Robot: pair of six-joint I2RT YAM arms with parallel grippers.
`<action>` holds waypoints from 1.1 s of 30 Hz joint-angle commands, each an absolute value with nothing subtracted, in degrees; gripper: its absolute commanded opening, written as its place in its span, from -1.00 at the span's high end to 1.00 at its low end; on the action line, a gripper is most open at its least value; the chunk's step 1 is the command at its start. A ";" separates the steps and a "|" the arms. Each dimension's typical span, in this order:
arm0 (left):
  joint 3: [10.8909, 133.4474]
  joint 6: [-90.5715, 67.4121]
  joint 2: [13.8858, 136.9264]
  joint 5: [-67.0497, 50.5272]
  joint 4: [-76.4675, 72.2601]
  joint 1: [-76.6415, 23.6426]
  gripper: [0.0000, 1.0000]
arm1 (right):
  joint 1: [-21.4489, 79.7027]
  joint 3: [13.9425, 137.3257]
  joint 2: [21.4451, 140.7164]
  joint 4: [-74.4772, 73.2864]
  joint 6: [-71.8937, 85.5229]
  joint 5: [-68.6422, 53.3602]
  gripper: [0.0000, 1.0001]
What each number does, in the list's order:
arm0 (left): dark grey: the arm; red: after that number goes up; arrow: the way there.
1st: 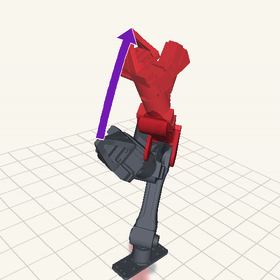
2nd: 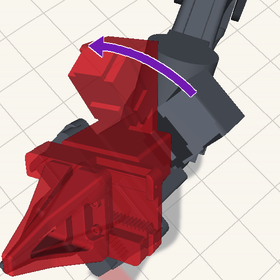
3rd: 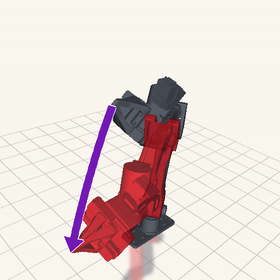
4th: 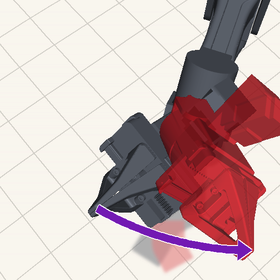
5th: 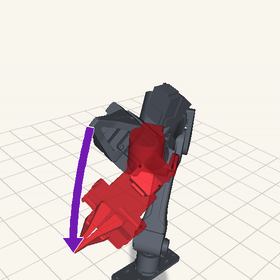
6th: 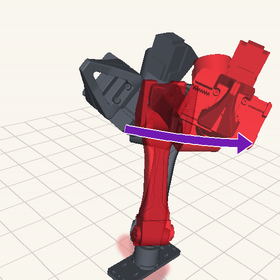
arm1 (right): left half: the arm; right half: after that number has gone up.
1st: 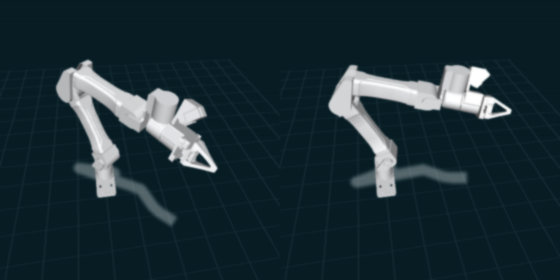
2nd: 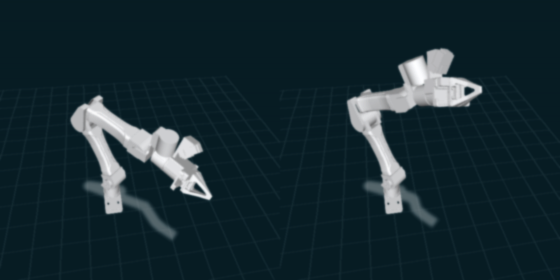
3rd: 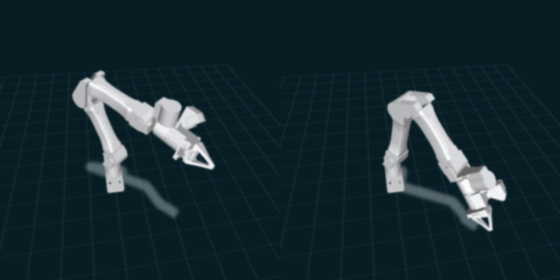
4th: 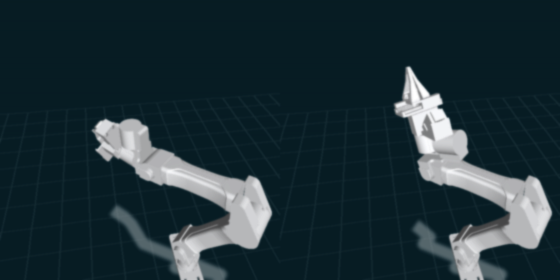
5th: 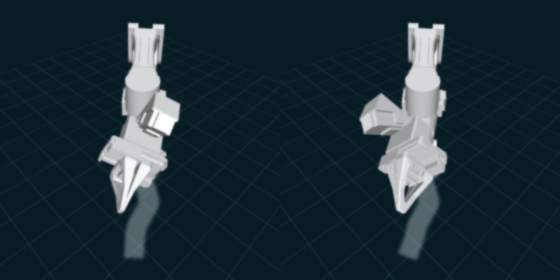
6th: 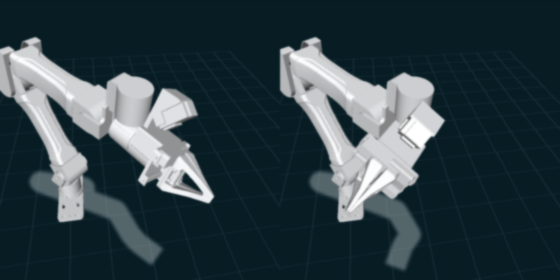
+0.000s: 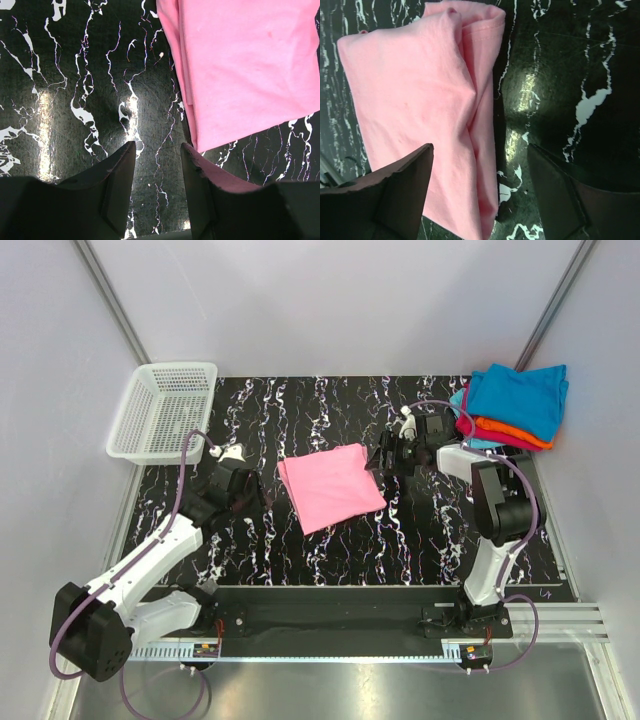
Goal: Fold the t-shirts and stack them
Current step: Neatly place the folded tshirt to the corner
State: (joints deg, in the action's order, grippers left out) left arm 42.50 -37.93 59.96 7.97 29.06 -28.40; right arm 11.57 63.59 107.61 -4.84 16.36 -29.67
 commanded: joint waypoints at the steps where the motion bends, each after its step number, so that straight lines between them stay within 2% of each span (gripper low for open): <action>1: 42.28 -37.00 58.89 8.79 27.68 -28.39 0.08 | 11.08 63.11 109.77 -0.71 17.57 -35.32 -0.62; 12: 42.28 -36.91 58.80 9.32 27.60 -28.48 0.07 | 10.99 63.63 116.19 2.20 18.81 -41.92 -0.39; 22: 42.01 -36.47 57.92 9.84 27.69 -28.39 0.07 | 11.34 65.65 119.35 -2.27 18.11 -43.59 -0.39; 24: 41.92 -36.56 57.83 10.02 27.77 -28.48 0.07 | 11.60 66.79 120.32 -3.60 17.49 -44.38 -0.33; 28: 41.84 -36.56 57.75 10.11 27.77 -28.39 0.07 | 11.78 67.94 121.90 -6.15 16.79 -45.26 -0.04; 31: 41.75 -36.47 57.66 10.20 27.77 -28.39 0.06 | 12.21 69.17 122.87 -8.51 15.56 -46.14 -0.04; 33: 41.84 -36.47 57.66 10.37 27.77 -28.39 0.06 | 12.48 70.22 123.13 -10.01 14.33 -45.71 -0.11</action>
